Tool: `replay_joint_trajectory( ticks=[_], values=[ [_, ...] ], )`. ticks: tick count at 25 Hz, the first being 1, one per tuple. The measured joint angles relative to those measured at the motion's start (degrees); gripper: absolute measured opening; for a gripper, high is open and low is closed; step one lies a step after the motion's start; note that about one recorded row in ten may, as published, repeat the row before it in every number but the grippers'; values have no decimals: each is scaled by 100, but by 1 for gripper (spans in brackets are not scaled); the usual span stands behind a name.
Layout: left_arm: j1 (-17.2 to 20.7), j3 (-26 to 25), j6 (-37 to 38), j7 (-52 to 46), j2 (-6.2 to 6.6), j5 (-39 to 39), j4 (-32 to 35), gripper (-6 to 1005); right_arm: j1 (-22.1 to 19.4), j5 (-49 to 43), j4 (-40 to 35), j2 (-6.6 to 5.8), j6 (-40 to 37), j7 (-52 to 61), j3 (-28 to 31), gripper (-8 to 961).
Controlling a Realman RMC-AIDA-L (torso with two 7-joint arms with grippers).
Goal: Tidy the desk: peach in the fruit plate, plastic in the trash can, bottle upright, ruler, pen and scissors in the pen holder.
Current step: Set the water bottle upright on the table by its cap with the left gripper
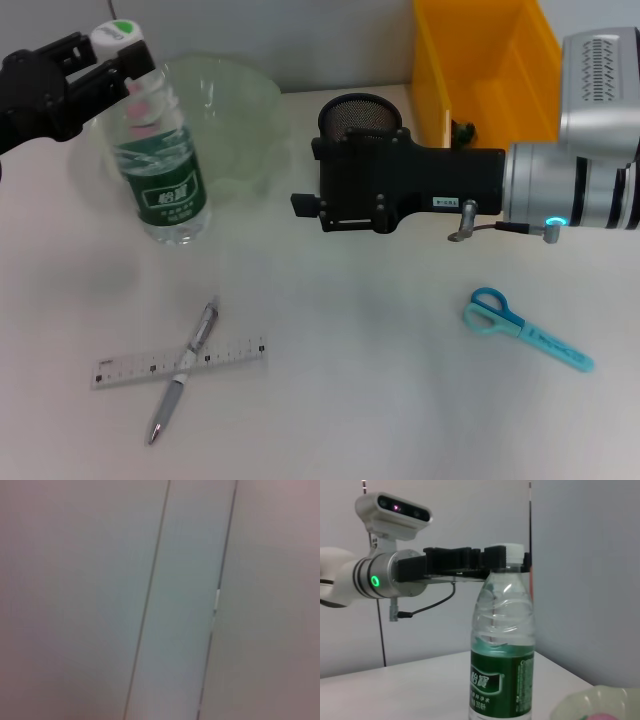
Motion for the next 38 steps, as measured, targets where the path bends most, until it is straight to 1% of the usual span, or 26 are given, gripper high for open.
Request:
replay_joint_trajectory(
  ticks=[3,5,8,10,12,14,17,19,20,21,26,33,34,37,38],
  values=[
    [71,-25,-249,137,-45,2,-6,444,-56,0,-4,-2,74,-2,10,768],
    [126,-89,-462,266,-118,4,-10,444,-87,0,2,-3,119,-3,11,769],
    [167,-213,-649,422,-192,5,-39,444,-108,0,19,-5,136,-5,13,769],
    [167,-213,-649,422,-192,5,-39,445,-121,-1,29,-6,139,-6,14,769],
    [193,-412,-925,638,-273,4,-182,445,-140,-3,29,-8,142,-5,16,769],
    [193,-412,-925,638,-273,4,-182,445,-156,-5,24,-8,143,-5,17,769],
    [212,-587,-1196,932,-297,4,-476,445,-165,-6,23,-8,143,-2,17,769],
    [214,-617,-1264,1001,-313,4,-532,445,-166,-8,26,-8,143,-1,17,769],
    [219,-639,-1310,1044,-326,3,-560,445,-167,-8,28,-7,143,-1,17,769],
    [240,-682,-1383,1127,-370,2,-589,445,-168,-10,30,-8,143,-1,17,769],
    [271,-748,-1481,1338,-418,-8,-686,445,-170,-10,37,-8,142,-1,17,769],
    [275,-811,-1511,1518,-420,-13,-826,445,-170,-10,49,-1,137,-1,12,768],
    [317,-881,-1523,1822,-423,-50,-1014,445,-170,-12,50,1,135,-1,8,768],
    [317,-881,-1523,1822,-423,-50,-1014,445,-169,-36,50,1,115,22,-21,768],
    [335,-884,-1527,1998,-422,-128,-1133,445,-170,-42,50,0,112,25,-31,768]
  ],
)
